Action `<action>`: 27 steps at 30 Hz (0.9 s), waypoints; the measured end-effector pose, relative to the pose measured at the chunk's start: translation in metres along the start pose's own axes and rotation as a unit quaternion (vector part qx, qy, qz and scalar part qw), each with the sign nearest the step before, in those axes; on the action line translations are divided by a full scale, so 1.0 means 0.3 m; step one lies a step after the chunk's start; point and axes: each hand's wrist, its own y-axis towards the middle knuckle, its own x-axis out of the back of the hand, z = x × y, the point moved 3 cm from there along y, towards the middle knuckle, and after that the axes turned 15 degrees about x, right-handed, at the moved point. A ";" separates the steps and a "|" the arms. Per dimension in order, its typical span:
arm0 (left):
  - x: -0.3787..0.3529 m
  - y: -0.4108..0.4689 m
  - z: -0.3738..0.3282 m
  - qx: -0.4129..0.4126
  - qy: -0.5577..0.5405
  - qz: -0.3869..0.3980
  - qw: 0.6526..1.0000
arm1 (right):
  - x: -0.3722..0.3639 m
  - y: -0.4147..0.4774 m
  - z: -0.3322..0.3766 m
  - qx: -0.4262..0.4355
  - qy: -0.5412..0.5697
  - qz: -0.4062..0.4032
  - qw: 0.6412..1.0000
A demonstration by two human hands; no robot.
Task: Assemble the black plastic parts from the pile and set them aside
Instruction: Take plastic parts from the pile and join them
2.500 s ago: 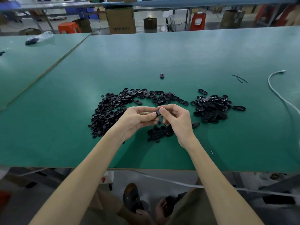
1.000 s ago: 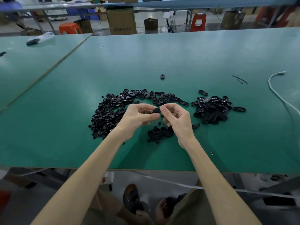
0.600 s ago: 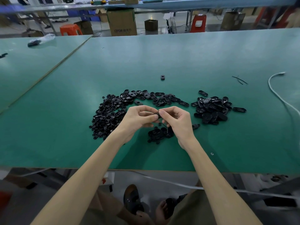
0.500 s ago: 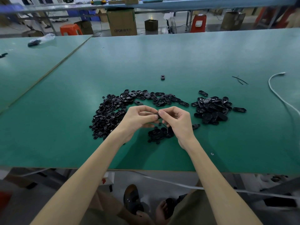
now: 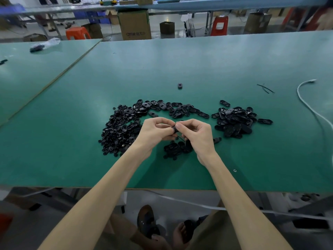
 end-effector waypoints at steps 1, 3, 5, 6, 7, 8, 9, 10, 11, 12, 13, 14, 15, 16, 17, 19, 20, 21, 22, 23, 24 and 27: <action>-0.003 0.003 -0.001 0.003 0.002 -0.006 1.000 | 0.000 0.001 0.000 0.000 0.001 -0.002 1.000; -0.008 0.008 -0.002 0.006 0.008 -0.016 1.000 | 0.000 0.001 0.001 0.000 -0.002 -0.004 1.000; -0.008 0.009 -0.004 0.007 0.010 -0.015 1.000 | 0.002 0.001 0.000 -0.001 -0.003 -0.007 1.000; -0.006 0.007 -0.005 0.006 0.008 -0.006 1.000 | 0.004 0.002 -0.001 -0.002 -0.001 -0.012 1.000; -0.003 0.005 -0.006 0.005 0.004 0.007 1.000 | 0.006 0.002 -0.001 -0.003 0.004 -0.019 1.000; 0.001 0.002 -0.006 0.004 -0.003 0.023 1.000 | 0.007 0.002 -0.002 -0.004 0.009 -0.025 1.000; 0.007 -0.001 -0.006 0.003 -0.010 0.038 0.999 | 0.007 0.001 -0.002 -0.004 0.013 -0.029 1.000; 0.014 -0.004 -0.004 0.002 -0.015 0.050 0.999 | 0.005 0.001 -0.002 -0.004 0.013 -0.029 1.000; 0.019 -0.006 -0.001 0.002 -0.018 0.057 0.998 | 0.004 0.001 -0.003 -0.003 0.010 -0.026 1.000; 0.022 -0.007 0.002 0.001 -0.018 0.058 0.998 | 0.003 0.001 -0.003 -0.002 0.005 -0.023 1.000; 0.023 -0.008 0.005 0.000 -0.016 0.054 0.998 | 0.002 0.001 -0.002 -0.001 0.001 -0.020 1.000; 0.023 -0.007 0.006 -0.002 -0.014 0.048 0.999 | 0.001 0.001 -0.002 -0.001 -0.003 -0.017 1.000; 0.021 -0.006 0.007 -0.004 -0.013 0.040 0.999 | 0.002 0.001 -0.003 -0.001 -0.004 -0.017 1.000; 0.019 -0.005 0.006 -0.007 -0.012 0.032 0.999 | 0.003 0.001 -0.003 -0.001 -0.004 -0.018 1.000; 0.016 -0.003 0.005 -0.011 -0.009 0.024 1.000 | 0.003 0.001 -0.003 -0.001 -0.004 -0.019 1.000; 0.005 -0.002 0.000 -0.020 0.004 0.008 1.000 | 0.004 -0.001 -0.002 -0.001 -0.003 -0.024 1.000; -0.001 -0.002 -0.005 -0.028 0.014 0.001 0.999 | 0.005 -0.001 -0.002 0.001 -0.002 -0.028 1.000; -0.008 -0.002 -0.012 -0.040 0.026 -0.007 0.999 | 0.006 0.000 -0.001 0.005 -0.001 -0.035 0.999; -0.016 -0.001 -0.024 -0.057 0.036 -0.018 0.998 | 0.008 0.000 0.000 0.011 0.001 -0.046 0.999; -0.025 0.000 -0.042 -0.079 0.043 -0.035 0.995 | 0.009 0.002 -0.001 0.015 0.003 -0.061 0.998; -0.034 0.001 -0.064 -0.102 0.046 -0.054 0.992 | 0.010 0.004 -0.002 0.015 0.006 -0.078 0.997; -0.095 0.008 -0.140 -0.159 0.063 -0.085 0.982 | 0.010 0.009 -0.008 -0.002 0.013 -0.104 0.995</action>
